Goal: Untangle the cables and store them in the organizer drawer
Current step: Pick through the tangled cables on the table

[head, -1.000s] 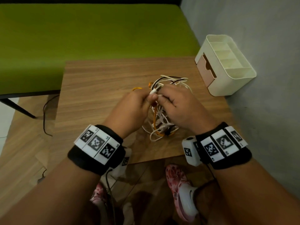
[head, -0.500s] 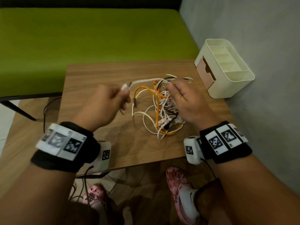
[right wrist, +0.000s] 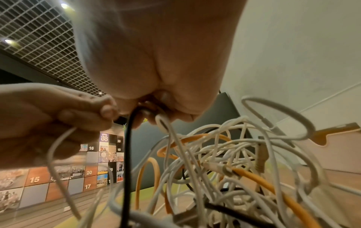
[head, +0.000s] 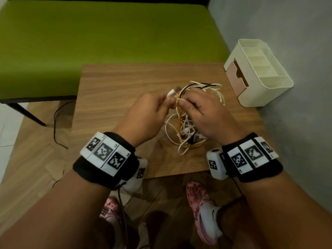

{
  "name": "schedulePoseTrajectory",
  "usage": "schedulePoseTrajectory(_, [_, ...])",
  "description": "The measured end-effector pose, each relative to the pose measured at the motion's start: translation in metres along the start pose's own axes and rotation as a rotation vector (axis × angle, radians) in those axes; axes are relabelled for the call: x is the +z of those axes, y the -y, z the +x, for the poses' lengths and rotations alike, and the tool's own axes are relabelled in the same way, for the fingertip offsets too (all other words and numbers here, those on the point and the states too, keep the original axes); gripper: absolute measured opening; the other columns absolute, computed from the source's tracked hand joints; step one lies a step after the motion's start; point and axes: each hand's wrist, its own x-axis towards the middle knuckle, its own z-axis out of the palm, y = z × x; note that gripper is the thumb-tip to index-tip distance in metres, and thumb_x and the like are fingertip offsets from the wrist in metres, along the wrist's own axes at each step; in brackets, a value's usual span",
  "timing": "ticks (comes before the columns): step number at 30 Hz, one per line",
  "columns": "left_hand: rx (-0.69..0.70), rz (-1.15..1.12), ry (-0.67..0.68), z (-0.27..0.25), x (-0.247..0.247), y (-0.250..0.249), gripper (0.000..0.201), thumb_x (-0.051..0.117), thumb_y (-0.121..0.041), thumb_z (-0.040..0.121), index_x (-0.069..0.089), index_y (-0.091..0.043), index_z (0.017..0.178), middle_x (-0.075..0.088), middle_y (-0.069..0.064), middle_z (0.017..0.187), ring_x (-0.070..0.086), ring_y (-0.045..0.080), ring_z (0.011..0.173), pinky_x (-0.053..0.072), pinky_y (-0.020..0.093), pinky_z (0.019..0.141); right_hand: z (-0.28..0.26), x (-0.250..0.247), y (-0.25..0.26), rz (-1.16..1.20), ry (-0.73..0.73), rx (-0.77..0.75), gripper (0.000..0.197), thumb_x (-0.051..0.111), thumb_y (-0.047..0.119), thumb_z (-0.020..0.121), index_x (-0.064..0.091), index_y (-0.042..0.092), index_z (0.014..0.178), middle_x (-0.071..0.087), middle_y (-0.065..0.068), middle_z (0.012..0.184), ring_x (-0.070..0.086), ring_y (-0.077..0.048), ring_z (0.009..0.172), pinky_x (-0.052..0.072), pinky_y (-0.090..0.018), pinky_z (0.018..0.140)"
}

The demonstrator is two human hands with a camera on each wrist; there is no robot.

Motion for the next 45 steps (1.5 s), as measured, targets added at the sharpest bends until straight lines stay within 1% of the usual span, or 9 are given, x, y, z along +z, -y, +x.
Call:
schedulePoseTrajectory(6, [-0.122,-0.915,-0.044,-0.011,-0.033,-0.014,0.026,0.042,-0.029,0.095,0.057,-0.02,0.075,0.033,-0.011,0.05,0.023,0.007,0.044,0.019,0.022,0.042,-0.005,-0.006,-0.008,-0.013,0.132,0.161,0.029,0.041,0.039,0.104,0.06,0.02,0.093,0.054,0.02,0.087,0.052,0.001,0.085,0.045,-0.048,0.086])
schedulePoseTrajectory(11, [-0.249,-0.14,0.006,-0.01,-0.038,0.017,0.031,0.043,-0.034,0.102,0.061,-0.021,0.08,0.055,-0.011,0.05,0.04,0.006,0.041,0.033,0.026,0.045,-0.006,-0.016,-0.004,0.312,-0.017,0.286,0.016,0.053,0.024,0.101,0.063,0.025,0.089,0.063,-0.019,0.086,0.058,-0.028,0.075,0.049,-0.046,0.071])
schedulePoseTrajectory(15, [-0.226,0.306,-0.15,-0.01,-0.032,0.019,0.03,0.044,-0.03,0.103,0.065,-0.012,0.092,0.063,0.003,0.069,0.057,0.024,0.063,0.037,0.035,0.052,-0.002,-0.013,-0.002,0.224,-0.03,0.223,0.014,0.054,0.023,0.1,0.064,0.017,0.092,0.062,-0.01,0.086,0.056,-0.012,0.076,0.046,-0.037,0.071])
schedulePoseTrajectory(18, [-0.009,0.32,-0.379,-0.01,-0.033,0.007,0.026,0.047,-0.026,0.1,0.065,-0.014,0.114,0.07,0.01,0.097,0.061,0.032,0.089,0.041,0.034,0.066,-0.002,-0.001,-0.008,0.052,0.038,0.128,0.018,0.054,0.026,0.097,0.066,0.013,0.094,0.056,0.01,0.084,0.053,-0.009,0.081,0.045,-0.039,0.078])
schedulePoseTrajectory(21, [0.135,0.235,-0.18,-0.009,-0.011,0.0,0.032,0.049,-0.031,0.098,0.064,-0.021,0.124,0.067,0.003,0.125,0.059,0.019,0.107,0.043,0.027,0.085,-0.003,0.008,-0.009,-0.004,0.047,0.062,0.019,0.054,0.028,0.095,0.066,0.015,0.091,0.047,0.021,0.079,0.046,-0.001,0.08,0.042,-0.036,0.078])
schedulePoseTrajectory(26, [0.059,0.338,0.062,0.001,0.001,0.008,0.019,0.047,-0.03,0.1,0.059,-0.016,0.094,0.052,-0.002,0.081,0.055,0.033,0.08,0.042,0.042,0.065,-0.003,0.001,0.0,0.041,0.016,0.04,0.018,0.056,0.022,0.097,0.064,0.009,0.088,0.049,0.012,0.077,0.045,-0.001,0.069,0.034,-0.009,0.066])
schedulePoseTrajectory(33, [-0.013,-0.485,-0.183,-0.002,-0.031,-0.009,0.028,0.045,-0.048,0.093,0.06,-0.035,0.072,0.043,-0.013,0.055,0.033,0.006,0.046,0.024,0.027,0.046,-0.009,-0.006,-0.012,-0.117,0.191,0.208,0.041,0.035,0.046,0.103,0.064,0.017,0.103,0.058,0.007,0.097,0.053,-0.01,0.094,0.03,-0.041,0.097])
schedulePoseTrajectory(40, [-0.198,0.329,0.024,-0.005,-0.024,0.01,0.029,0.046,-0.03,0.102,0.065,-0.018,0.083,0.053,-0.009,0.065,0.056,0.012,0.064,0.035,0.026,0.053,-0.005,-0.01,-0.016,0.102,-0.145,0.134,0.016,0.057,0.018,0.097,0.069,0.011,0.106,0.056,0.014,0.093,0.057,-0.006,0.086,0.043,-0.017,0.077])
schedulePoseTrajectory(45, [-0.001,0.265,-0.228,-0.008,-0.015,-0.003,0.018,0.044,-0.028,0.102,0.049,-0.025,0.085,0.038,-0.013,0.064,0.037,0.019,0.064,0.018,0.032,0.059,-0.004,0.007,-0.015,-0.009,-0.086,0.014,0.017,0.063,0.016,0.092,0.073,0.008,0.103,0.05,0.006,0.088,0.05,-0.006,0.077,0.036,-0.011,0.075])
